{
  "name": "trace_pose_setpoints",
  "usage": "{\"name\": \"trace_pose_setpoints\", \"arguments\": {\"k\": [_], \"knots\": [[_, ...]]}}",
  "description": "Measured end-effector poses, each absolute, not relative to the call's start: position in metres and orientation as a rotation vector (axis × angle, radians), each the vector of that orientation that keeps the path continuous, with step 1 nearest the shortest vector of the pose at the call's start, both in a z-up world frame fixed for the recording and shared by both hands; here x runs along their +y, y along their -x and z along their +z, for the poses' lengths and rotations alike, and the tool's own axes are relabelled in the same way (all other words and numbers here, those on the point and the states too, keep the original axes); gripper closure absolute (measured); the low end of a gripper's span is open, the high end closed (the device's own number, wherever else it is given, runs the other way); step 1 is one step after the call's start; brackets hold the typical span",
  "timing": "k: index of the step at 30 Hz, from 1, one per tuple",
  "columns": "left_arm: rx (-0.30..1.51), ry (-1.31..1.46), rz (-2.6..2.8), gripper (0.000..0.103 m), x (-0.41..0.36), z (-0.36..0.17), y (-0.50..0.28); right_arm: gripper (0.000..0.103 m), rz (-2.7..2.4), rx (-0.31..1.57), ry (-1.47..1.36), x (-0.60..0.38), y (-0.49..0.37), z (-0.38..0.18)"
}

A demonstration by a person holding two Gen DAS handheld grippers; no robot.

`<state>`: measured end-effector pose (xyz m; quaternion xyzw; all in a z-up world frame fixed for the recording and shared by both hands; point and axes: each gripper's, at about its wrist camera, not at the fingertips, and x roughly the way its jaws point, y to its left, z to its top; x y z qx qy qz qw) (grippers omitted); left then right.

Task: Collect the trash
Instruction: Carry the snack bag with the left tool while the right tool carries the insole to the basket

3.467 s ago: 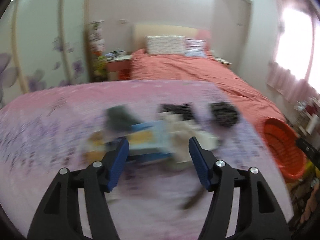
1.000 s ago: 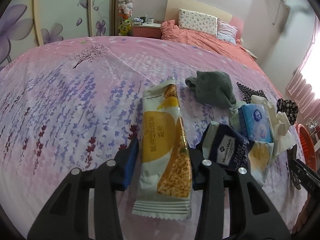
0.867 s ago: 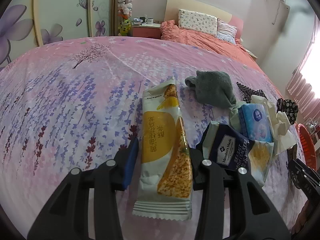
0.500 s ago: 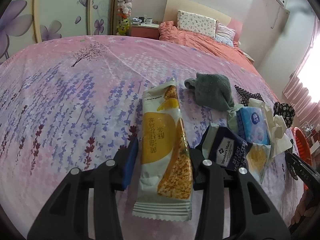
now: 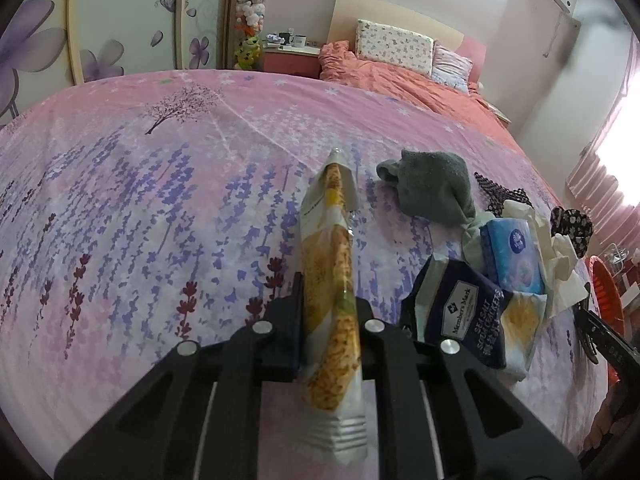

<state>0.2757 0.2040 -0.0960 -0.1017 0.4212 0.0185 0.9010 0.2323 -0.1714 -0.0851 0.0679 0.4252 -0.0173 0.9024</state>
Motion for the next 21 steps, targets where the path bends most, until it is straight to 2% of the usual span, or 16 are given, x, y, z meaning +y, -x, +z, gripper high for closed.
{"name": "trace_pose_setpoints", "arguments": {"k": [9, 21], "knots": [[0.802, 0.181, 0.046, 0.091, 0.198, -0.074, -0.260, 0.070, -0.004, 0.832, -0.145, -0.174, -0.220, -0.073], [0.719, 0.163, -0.035, 0.091, 0.161, -0.026, -0.236, 0.070, 0.021, 0.721, -0.154, -0.187, -0.194, -0.029]]}}
